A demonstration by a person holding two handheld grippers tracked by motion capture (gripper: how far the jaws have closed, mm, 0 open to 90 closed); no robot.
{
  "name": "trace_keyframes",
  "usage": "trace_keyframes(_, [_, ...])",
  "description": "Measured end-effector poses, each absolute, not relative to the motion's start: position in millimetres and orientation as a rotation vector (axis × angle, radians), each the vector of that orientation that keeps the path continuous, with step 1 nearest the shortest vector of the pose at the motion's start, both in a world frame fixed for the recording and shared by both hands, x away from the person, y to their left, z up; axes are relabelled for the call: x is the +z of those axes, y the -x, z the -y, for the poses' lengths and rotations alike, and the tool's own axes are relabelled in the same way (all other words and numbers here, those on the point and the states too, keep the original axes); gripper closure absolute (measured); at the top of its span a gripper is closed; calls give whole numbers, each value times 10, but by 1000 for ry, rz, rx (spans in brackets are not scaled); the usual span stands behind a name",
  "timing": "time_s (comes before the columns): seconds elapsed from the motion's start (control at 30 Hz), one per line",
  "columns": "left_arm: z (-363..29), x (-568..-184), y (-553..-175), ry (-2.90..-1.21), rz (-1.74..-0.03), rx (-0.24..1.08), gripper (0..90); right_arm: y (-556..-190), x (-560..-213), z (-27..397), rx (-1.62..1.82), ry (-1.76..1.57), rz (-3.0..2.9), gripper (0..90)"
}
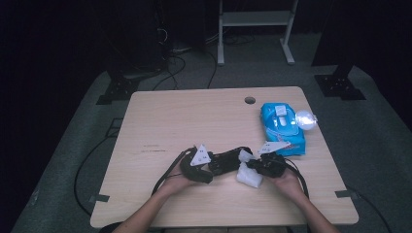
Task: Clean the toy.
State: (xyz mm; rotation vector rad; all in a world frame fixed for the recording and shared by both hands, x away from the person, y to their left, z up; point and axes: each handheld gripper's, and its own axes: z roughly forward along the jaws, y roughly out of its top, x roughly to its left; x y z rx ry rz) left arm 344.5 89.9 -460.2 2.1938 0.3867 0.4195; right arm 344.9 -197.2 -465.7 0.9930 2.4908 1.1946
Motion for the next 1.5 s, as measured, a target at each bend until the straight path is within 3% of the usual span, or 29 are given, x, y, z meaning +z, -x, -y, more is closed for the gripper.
trace_keyframes(0.33, [-929, -4594, -3428, -2171, -373, 359, 318, -3435, -4663, 1969, 1185, -994, -2488, 858])
trace_keyframes(0.5, [-954, -4569, -3409, -2130, -343, 338, 447, -3424, -4688, 1976, 1173, -999, -2500, 857])
trace_keyframes(0.77, [-820, -4612, -3413, -2118, -358, 274, 449, -3424, -4718, 1954, 1151, -998, -2519, 857])
trace_keyframes(1.2, [-674, -4576, -3325, -2174, -242, 440, 483, -3425, -4685, 1992, 1219, -1021, -2516, 858])
trace_keyframes(1.5, [-682, -4590, -3273, -2181, -195, 459, 479, -3366, -4295, 2103, 1414, -979, -2404, 859])
